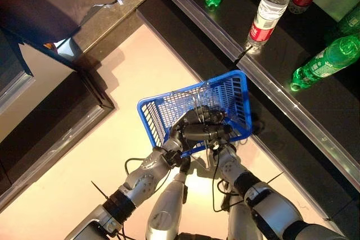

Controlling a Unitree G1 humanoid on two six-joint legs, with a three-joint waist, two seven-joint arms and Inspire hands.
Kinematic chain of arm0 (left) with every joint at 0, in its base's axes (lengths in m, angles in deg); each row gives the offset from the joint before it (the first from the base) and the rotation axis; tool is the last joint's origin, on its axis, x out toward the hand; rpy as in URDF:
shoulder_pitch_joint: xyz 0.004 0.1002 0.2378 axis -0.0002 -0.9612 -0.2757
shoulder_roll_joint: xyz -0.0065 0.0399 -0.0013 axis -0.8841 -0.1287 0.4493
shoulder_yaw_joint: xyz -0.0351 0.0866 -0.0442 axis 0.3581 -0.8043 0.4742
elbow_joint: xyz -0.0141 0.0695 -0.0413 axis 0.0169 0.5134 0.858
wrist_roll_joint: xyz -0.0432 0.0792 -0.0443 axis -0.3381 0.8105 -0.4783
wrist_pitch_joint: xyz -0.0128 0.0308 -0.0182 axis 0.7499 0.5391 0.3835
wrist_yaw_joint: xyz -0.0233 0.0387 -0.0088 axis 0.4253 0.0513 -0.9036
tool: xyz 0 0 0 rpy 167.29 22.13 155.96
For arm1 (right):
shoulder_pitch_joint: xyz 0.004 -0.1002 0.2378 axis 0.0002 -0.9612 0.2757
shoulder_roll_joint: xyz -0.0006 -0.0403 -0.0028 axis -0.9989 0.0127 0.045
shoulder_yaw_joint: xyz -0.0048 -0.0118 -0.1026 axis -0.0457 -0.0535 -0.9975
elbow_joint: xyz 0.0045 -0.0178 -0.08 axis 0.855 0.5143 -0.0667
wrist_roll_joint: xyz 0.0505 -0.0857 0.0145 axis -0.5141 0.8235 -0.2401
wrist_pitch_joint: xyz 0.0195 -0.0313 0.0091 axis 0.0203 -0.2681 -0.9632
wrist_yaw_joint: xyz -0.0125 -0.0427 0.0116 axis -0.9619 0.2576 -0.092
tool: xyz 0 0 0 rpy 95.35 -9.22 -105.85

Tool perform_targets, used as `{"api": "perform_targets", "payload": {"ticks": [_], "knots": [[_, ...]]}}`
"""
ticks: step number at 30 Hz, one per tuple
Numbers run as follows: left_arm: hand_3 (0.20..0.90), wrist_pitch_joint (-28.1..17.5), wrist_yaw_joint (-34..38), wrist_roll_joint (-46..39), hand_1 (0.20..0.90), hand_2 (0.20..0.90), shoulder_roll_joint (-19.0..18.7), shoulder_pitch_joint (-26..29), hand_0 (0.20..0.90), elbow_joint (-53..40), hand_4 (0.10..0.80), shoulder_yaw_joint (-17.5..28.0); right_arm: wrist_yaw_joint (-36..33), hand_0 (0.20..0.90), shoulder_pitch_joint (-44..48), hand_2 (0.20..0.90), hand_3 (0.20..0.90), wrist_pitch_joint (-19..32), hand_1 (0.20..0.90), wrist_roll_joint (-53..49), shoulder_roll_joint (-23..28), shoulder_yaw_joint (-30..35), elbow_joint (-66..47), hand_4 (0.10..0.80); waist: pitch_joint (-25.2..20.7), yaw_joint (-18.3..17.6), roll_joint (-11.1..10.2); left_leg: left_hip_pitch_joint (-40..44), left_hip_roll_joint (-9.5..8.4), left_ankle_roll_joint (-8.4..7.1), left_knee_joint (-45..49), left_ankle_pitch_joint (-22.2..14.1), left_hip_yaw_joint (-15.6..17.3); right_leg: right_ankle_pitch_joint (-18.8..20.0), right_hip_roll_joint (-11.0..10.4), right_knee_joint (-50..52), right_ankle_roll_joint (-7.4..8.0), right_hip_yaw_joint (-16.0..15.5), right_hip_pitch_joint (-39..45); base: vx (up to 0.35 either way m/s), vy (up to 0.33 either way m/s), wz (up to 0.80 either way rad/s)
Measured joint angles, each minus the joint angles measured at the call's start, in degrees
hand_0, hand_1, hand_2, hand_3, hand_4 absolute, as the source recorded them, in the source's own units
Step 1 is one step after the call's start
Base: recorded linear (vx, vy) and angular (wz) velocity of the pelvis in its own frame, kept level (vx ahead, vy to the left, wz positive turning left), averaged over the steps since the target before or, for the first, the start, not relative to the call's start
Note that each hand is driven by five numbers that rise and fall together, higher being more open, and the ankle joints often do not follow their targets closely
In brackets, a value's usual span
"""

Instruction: Pick up the drink and place into the basket.

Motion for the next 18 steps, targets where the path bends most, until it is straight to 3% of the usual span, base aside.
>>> {"api": "perform_targets", "payload": {"ticks": [2,3,4,5,6,18], "knots": [[0.200,0.00,0.00,-0.09,0.300,0.300,0.12,1.11,0.300,0.02,0.100,-0.20,0.25,0.324,2.27,0.324,0.227,0.06,0.324,-1.81,0.25,1.76,1.17,0.127,0.00,-0.03,0.00,0.00,-0.12,0.05,0.00,0.06,-0.05,0.06,-0.10,0.00,0.07,-0.04,0.04,0.000,0.000,0.00],[0.200,0.00,0.03,-0.20,0.300,0.300,0.22,1.35,0.300,0.05,0.100,-0.16,0.45,0.422,2.64,0.422,0.343,0.05,0.422,-1.96,0.33,2.12,1.23,0.243,0.00,-0.05,0.00,0.00,-0.15,0.07,0.00,0.08,-0.06,0.07,-0.13,0.00,0.08,-0.05,0.04,0.000,0.000,0.00],[0.200,-0.01,0.07,-0.77,0.300,0.300,0.23,1.78,0.300,0.43,0.100,-0.13,1.30,0.592,3.06,0.592,0.540,0.08,0.592,-2.52,0.47,2.45,1.23,0.440,0.00,-0.21,0.00,0.01,-0.19,0.08,0.01,0.09,-0.10,0.07,-0.16,0.00,0.09,-0.08,0.09,0.000,0.000,0.00],[0.200,-0.03,0.07,-1.13,0.300,0.300,0.20,1.99,0.300,0.61,0.100,-0.02,1.60,0.799,3.55,0.799,0.782,0.02,0.799,-3.15,0.57,2.73,1.25,0.682,0.00,-0.35,0.00,0.01,-0.22,0.10,0.01,0.10,-0.12,0.09,-0.20,0.00,0.11,-0.09,0.09,0.000,0.000,0.00],[0.200,-0.03,0.08,-1.35,0.300,0.300,0.21,2.21,0.300,0.75,0.100,-0.04,1.73,0.900,3.99,0.900,0.900,-0.21,0.900,-3.52,0.59,3.24,1.32,0.800,0.00,-0.50,0.00,0.01,-0.25,0.11,0.00,0.11,-0.14,0.09,-0.22,0.00,0.12,-0.11,0.10,0.000,0.000,0.00],[0.200,-1.14,3.61,-1.59,0.300,0.300,0.30,3.69,0.300,1.59,0.100,-1.59,3.56,0.900,5.06,0.900,0.900,-4.58,0.900,-3.28,1.19,2.40,1.41,0.800,0.00,-0.93,-0.01,0.04,-0.39,0.24,0.01,0.22,-0.15,0.20,-0.39,0.00,0.23,-0.17,0.19,0.000,0.000,0.00]]}}
